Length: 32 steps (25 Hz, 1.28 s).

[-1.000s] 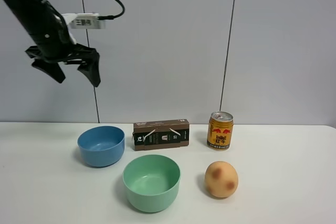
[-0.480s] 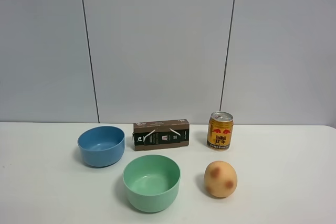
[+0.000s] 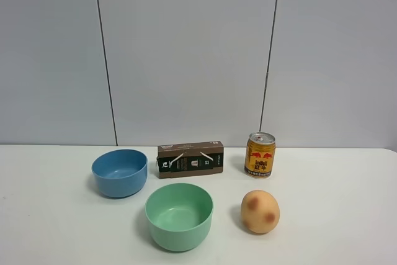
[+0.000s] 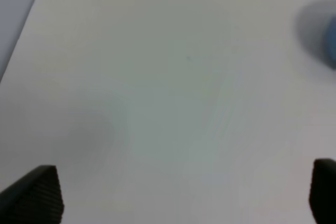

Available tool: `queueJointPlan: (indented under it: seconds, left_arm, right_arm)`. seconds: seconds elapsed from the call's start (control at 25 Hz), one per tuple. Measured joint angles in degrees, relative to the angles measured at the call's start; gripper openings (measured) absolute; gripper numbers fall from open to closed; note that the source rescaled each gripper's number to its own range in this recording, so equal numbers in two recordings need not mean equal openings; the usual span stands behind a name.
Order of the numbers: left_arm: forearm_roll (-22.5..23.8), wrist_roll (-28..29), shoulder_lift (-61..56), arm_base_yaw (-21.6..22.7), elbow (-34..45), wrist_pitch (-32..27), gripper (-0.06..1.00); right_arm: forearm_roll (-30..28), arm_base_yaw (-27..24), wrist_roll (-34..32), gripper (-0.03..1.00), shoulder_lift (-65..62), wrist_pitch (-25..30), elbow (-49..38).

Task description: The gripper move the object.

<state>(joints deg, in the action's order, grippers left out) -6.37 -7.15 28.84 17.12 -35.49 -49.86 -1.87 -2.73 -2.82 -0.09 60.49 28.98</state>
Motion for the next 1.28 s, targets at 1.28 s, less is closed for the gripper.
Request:
queueJointPlan:
  seconds: [1.28]
  left_arm:
    - [-0.7, 1.1, -16.3, 0.0, 6.3, -10.3, 0.96]
  right_arm:
    - [0.0, 0.0, 0.0, 1.0, 0.0, 0.0, 0.0]
